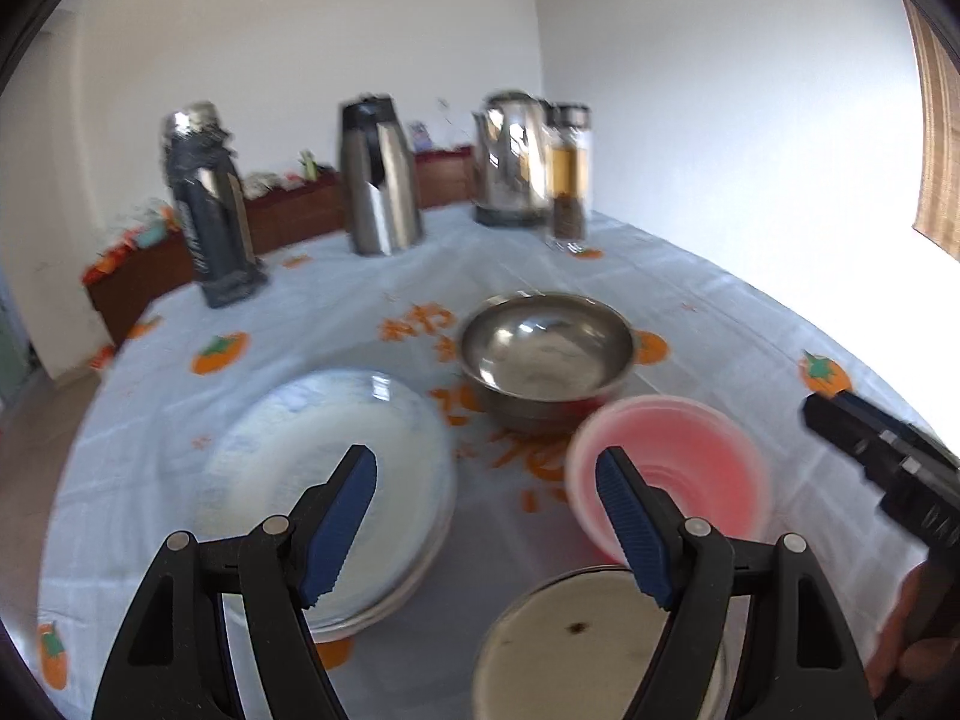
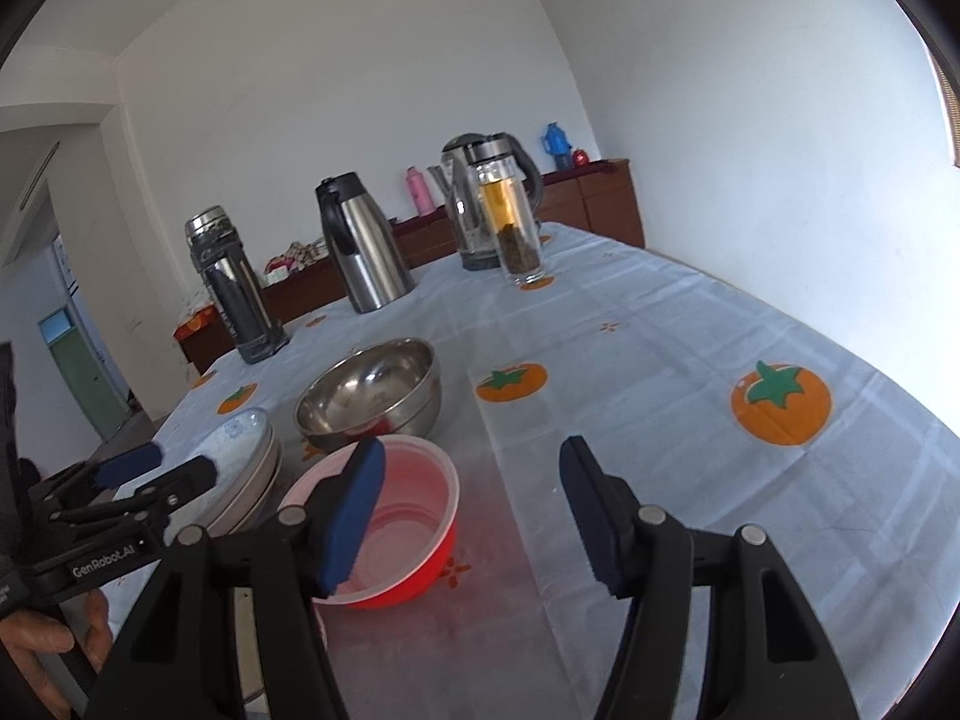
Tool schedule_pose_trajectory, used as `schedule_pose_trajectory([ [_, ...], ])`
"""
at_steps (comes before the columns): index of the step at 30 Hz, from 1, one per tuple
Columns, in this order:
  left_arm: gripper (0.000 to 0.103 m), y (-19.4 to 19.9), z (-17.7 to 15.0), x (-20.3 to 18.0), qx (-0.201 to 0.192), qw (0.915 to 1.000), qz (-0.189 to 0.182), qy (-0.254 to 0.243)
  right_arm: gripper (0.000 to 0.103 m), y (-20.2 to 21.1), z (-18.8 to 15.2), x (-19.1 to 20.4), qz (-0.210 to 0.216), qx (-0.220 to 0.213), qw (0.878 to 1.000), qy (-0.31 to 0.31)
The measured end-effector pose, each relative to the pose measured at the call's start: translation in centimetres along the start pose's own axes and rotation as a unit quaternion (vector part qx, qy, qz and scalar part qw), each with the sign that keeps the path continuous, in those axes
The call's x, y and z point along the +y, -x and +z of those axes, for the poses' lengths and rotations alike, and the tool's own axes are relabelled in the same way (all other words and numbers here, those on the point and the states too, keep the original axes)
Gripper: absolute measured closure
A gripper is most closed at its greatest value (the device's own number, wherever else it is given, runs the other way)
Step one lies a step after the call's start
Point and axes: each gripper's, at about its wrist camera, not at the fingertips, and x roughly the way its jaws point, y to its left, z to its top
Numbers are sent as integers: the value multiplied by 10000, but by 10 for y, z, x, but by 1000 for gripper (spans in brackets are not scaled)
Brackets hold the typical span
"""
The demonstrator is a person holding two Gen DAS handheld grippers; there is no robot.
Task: Organize plates and bowls
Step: 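Move the right gripper toward the pink plastic bowl, then grasp the rim of the pink plastic bowl with the right gripper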
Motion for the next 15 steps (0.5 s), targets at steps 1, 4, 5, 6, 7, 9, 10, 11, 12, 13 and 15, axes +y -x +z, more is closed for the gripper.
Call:
schedule_pose_trajectory([
  [1,26,-4,2,-2,90,9999,-87,-6,41,-4,-2,-1,30,120,9999,-13],
  [4,35,-16,6,-8,326,9993,-174,-89,48,-13,-9,-3,70,383,9992,2],
  [5,36,-19,7,-10,414,9988,-223,-107,51,-18,-10,-3,119,501,9987,13],
  [6,37,-24,8,-11,535,9981,-303,-94,56,-21,-11,-3,170,592,9981,10],
  [7,37,-29,9,-11,658,9971,-390,-46,59,-25,-11,-3,244,698,9973,7],
  [9,37,-37,10,-13,850,9950,-516,13,60,-29,-10,-2,294,779,9965,-15],
  [10,37,-39,10,-14,882,9946,-543,19,60,-29,-9,-3,302,764,9966,-49],
  [11,37,-41,11,-16,905,9944,-551,-1,60,-30,-9,-4,313,752,9967,-74],
  [12,37,-44,12,-17,940,9940,-563,-9,60,-30,-8,-5,324,753,9966,-90],
  [13,37,-47,12,-17,988,9933,-592,13,60,-32,-8,-5,339,774,9964,-105],
  [15,37,-54,11,-18,1168,9909,-664,75,60,-36,-8,-6,366,849,9956,-128],
])
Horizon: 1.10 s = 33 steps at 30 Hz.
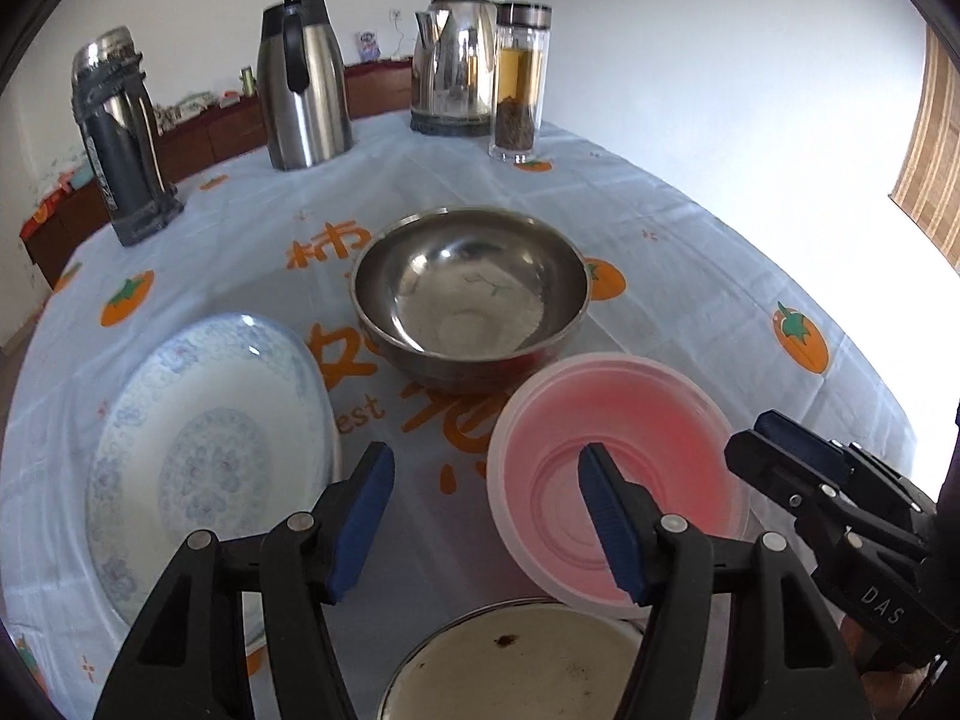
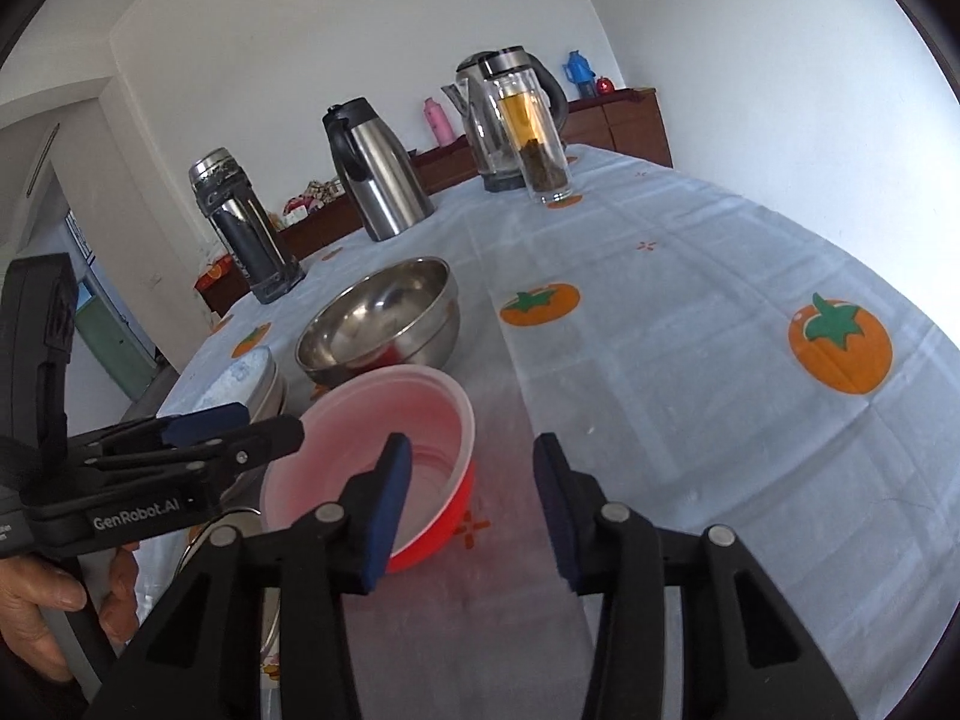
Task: Organize plates and bowls
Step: 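Grasp the rim of the pink plastic bowl with the right gripper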
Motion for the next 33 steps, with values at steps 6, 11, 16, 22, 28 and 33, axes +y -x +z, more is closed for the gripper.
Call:
schedule_pose_trajectory([
  [6,63,-14,2,-7,231,9995,153,-152,71,-16,-3,0,81,278,9996,-75],
  [11,67,-21,0,-12,378,9992,-102,-108,78,-22,-3,3,270,440,9986,-87],
  [16,76,-25,0,-17,408,9989,-205,-84,86,-25,-6,4,307,511,9981,-163],
  [22,81,-14,2,-6,210,9996,-154,72,89,-21,-4,-2,278,504,9979,-296],
  [28,81,-19,3,-6,244,9997,-87,1,89,-20,-3,1,251,468,9981,-298],
  [33,85,-27,-1,-8,387,9983,-414,97,89,-19,-3,1,270,466,9981,-306],
])
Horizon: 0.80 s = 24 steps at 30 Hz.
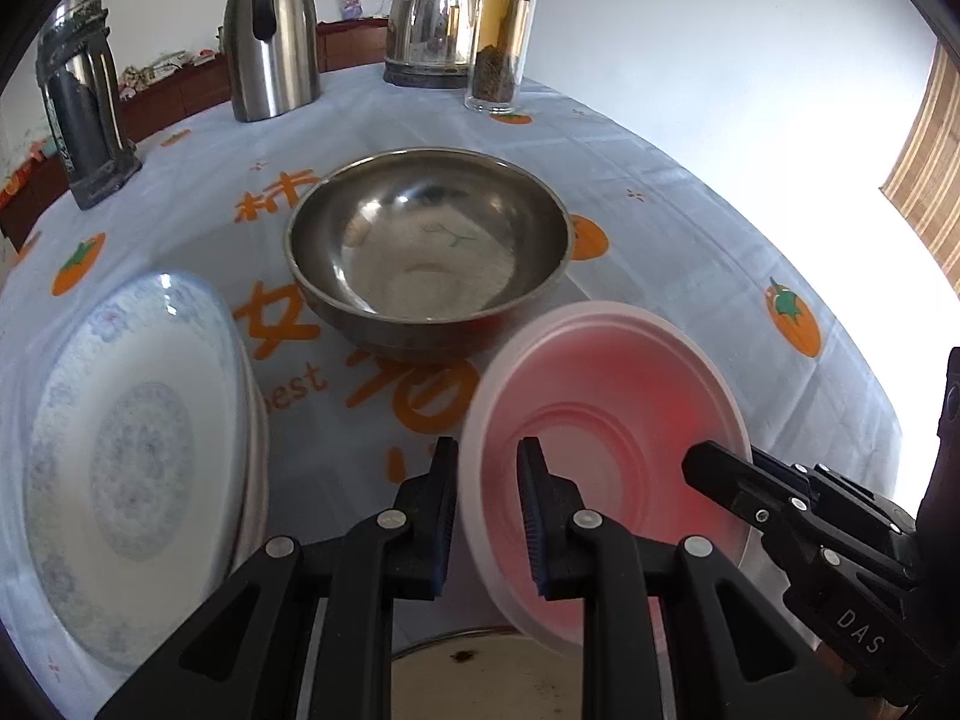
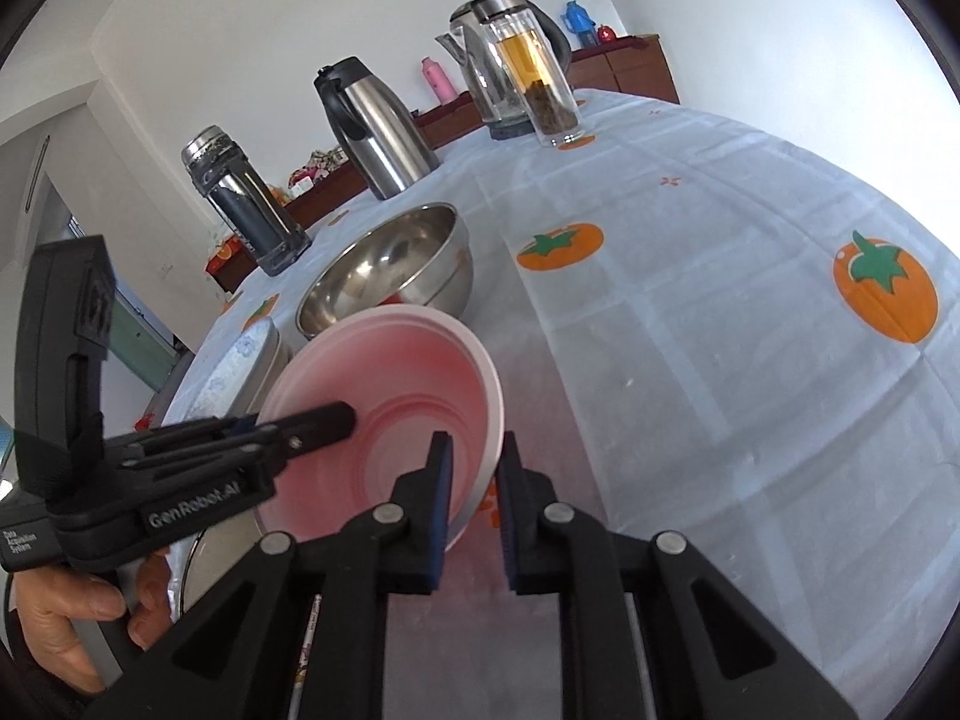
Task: Organize plates and bowls
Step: 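Grasp the rim of the pink plastic bowl with the right gripper, then lift the pink bowl, lower it into the steel bowl, open right gripper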
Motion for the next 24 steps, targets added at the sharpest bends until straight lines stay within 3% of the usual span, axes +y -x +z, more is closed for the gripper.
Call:
schedule_pose_trajectory([
  [9,88,24,3,5,-367,9993,23,78,91,11,4,10,-61,-157,9997,156],
  [14,88,24,1,5,-338,9994,-3,64,91,16,4,10,-12,-255,9996,140],
  [17,95,27,-1,3,-448,9989,-2,96,91,21,5,12,-45,-331,9993,156],
  [24,95,46,12,9,-816,9964,4,224,92,30,25,20,158,-462,9986,186],
])
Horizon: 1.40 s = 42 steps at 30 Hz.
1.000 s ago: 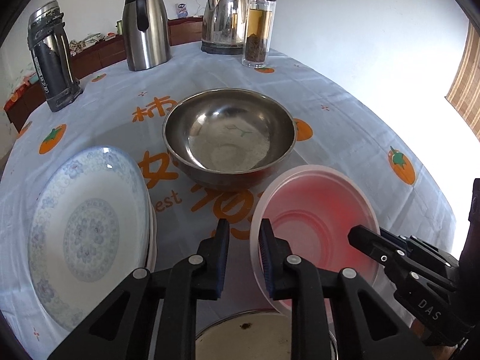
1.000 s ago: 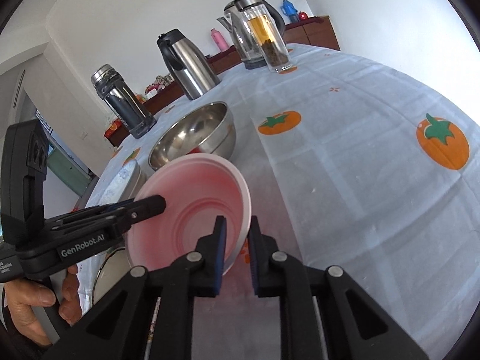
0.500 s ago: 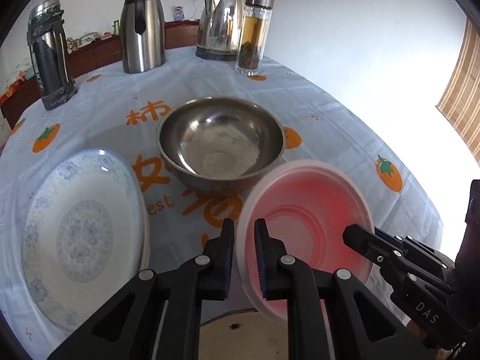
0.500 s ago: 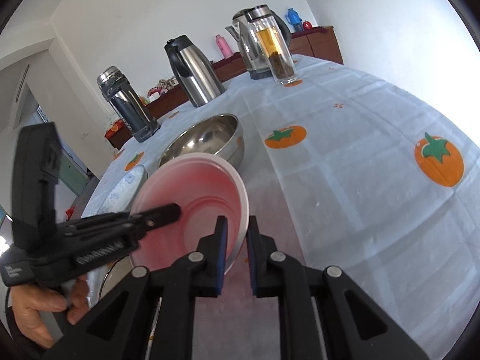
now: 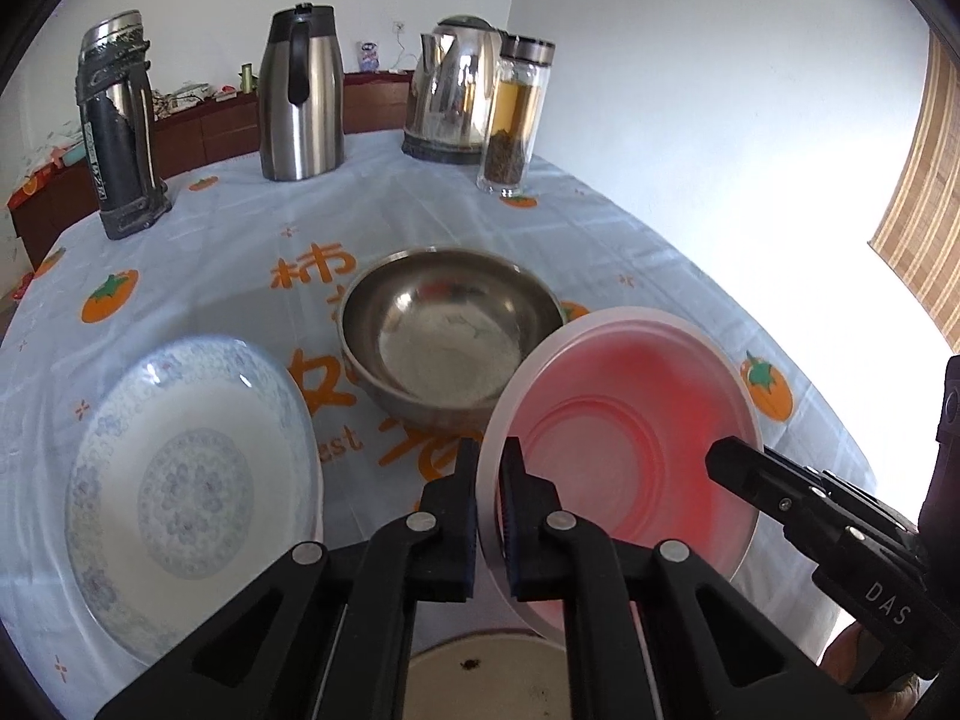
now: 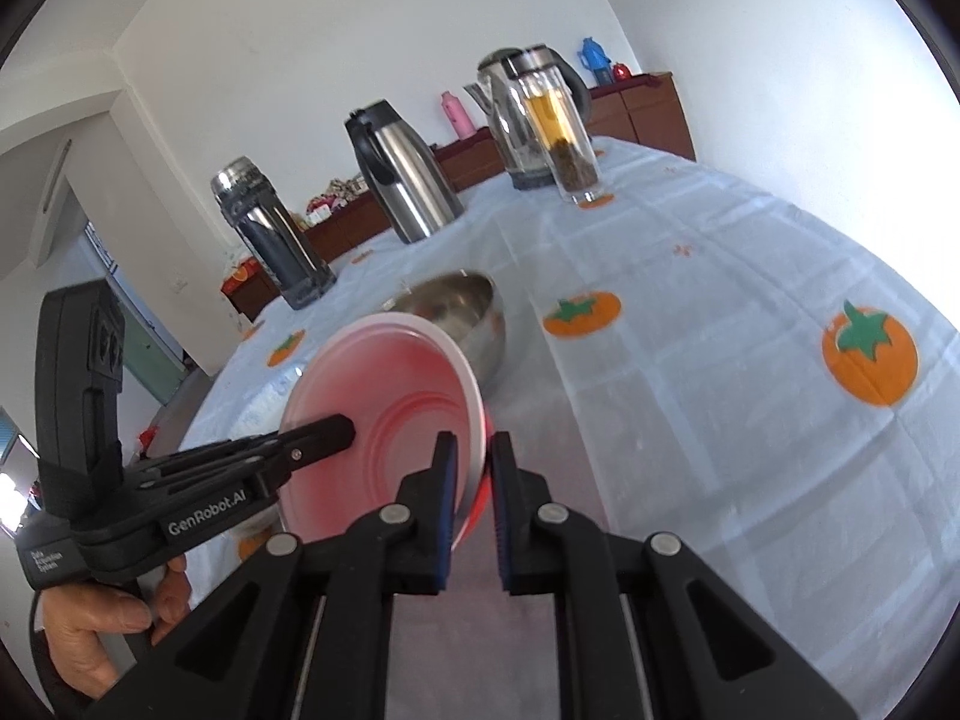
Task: Organize plates and bowls
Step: 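Lift the pink bowl, lower it into the steel bowl, open right gripper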
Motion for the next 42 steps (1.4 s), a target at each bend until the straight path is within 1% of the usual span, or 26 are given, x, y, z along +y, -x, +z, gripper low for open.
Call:
schedule_pose_trajectory([
  [4,95,8,20,8,-239,9995,123,165,92,-7,22,8,186,-81,9998,-15],
  [8,95,9,39,13,-422,9984,290,226,92,-18,44,14,229,-173,9996,32],
  [10,95,6,46,17,-465,9979,347,283,92,-25,53,13,319,-145,9994,-38],
  [14,95,-4,57,24,-465,9972,452,378,92,-41,65,12,336,-118,9993,-61],
  [19,95,-24,63,36,-291,9966,459,618,92,-63,71,7,298,2,9995,-63],
  [24,95,-44,65,43,-123,9956,620,689,92,-87,72,1,208,191,9996,-18],
  [27,95,-53,65,46,-31,9953,648,716,92,-96,71,-3,208,330,9992,-54],
  [29,95,-57,64,46,26,9953,654,717,92,-98,70,-6,192,382,9990,-85],
  [33,95,-63,61,43,91,9951,688,702,91,-97,70,-8,123,349,9993,-50],
  [42,94,-70,59,46,178,9931,900,731,89,-102,66,-7,198,480,9986,-93],
])
